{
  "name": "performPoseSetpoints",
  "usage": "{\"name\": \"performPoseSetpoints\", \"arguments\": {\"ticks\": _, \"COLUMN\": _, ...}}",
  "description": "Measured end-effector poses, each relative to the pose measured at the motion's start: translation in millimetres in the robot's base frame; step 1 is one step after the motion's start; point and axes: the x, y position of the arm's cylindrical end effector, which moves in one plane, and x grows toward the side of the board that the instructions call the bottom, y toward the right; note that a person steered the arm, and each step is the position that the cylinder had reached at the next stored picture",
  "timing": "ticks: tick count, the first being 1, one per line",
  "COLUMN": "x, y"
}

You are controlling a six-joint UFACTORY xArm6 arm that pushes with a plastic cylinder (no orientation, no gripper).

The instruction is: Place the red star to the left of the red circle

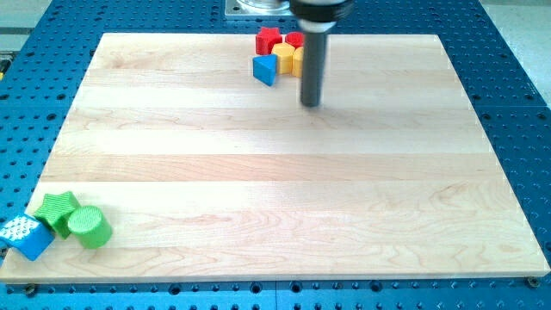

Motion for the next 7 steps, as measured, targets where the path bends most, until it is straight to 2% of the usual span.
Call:
{"name": "performPoseSetpoints", "arguments": {"ticks": 1, "x": -36, "y": 66}}
{"name": "performPoseSetpoints", "arguments": {"ticks": 2, "x": -92, "y": 47}}
{"name": "performPoseSetpoints", "arguments": {"ticks": 3, "x": -121, "y": 32}}
{"name": "performPoseSetpoints", "arguments": {"ticks": 5, "x": -122, "y": -31}}
{"name": "performPoseSetpoints", "arguments": {"ticks": 7, "x": -120, "y": -47}}
